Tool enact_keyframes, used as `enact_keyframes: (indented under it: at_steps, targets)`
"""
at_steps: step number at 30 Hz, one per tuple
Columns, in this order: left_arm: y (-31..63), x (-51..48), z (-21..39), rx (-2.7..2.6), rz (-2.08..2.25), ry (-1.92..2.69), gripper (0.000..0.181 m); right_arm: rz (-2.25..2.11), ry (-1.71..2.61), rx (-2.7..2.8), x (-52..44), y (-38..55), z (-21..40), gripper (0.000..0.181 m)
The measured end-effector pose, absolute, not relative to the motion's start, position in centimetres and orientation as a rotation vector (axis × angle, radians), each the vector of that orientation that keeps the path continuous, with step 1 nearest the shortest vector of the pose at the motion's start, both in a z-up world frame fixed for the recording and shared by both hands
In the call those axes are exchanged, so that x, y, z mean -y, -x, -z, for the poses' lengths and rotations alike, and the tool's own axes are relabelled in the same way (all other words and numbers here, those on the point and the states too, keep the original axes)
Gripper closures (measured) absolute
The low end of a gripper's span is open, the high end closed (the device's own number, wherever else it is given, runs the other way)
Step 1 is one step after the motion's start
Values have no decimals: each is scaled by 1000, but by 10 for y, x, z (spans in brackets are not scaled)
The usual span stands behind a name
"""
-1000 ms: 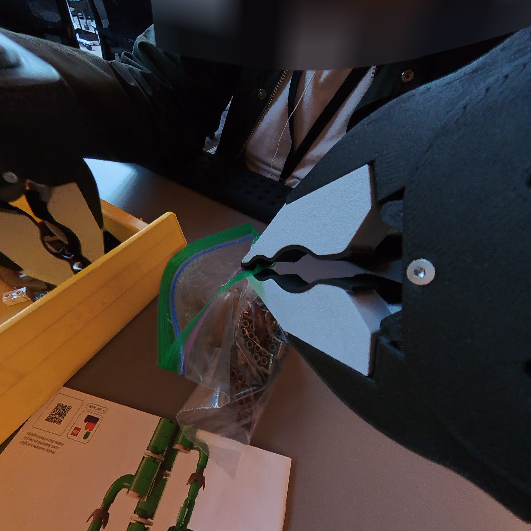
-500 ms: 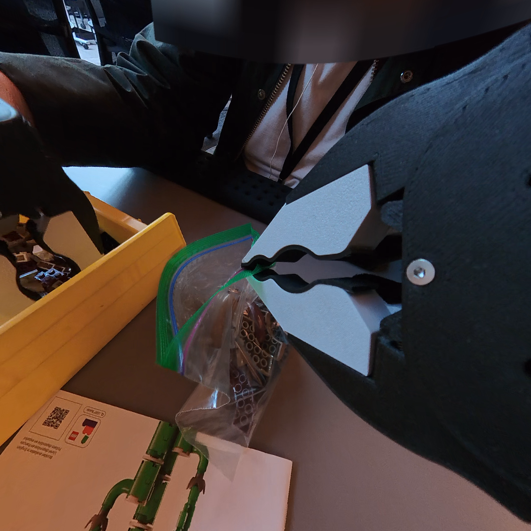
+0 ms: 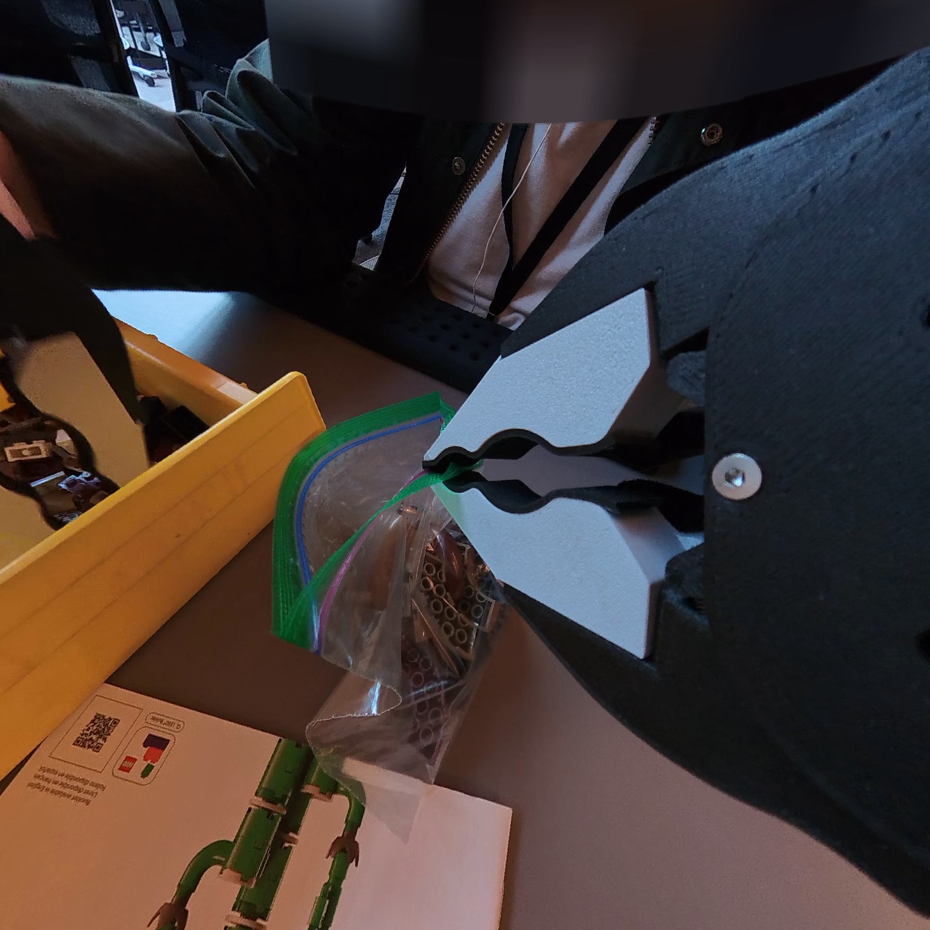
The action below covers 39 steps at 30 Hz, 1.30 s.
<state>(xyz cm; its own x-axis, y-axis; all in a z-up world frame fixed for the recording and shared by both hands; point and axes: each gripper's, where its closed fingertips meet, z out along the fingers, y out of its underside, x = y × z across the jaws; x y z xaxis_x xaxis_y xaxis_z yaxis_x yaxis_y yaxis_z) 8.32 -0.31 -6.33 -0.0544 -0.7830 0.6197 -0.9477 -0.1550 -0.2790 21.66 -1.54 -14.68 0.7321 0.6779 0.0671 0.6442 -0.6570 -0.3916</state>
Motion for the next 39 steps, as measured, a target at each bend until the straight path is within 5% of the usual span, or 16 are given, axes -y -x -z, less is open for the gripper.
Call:
enact_keyframes:
  at_steps: [11, 21, 28, 39]
  targets:
    - [-84, 5, 66, 1869, -997, -1972, 181, -242, 2061, 1142, 22, -128, 31, 165]
    - [-83, 3, 63, 1868, -1007, -1980, 181, -274, 2033, 1158, -4, -91, 55, 160]
    - [-83, 2, 63, 1867, -1009, -1982, 181, -126, 2055, 980, 2, -163, 22, 159]
    - [-83, 3, 65, 1866, -1000, -1977, 181, -106, 2626, 669, -8, -242, 150, 155]
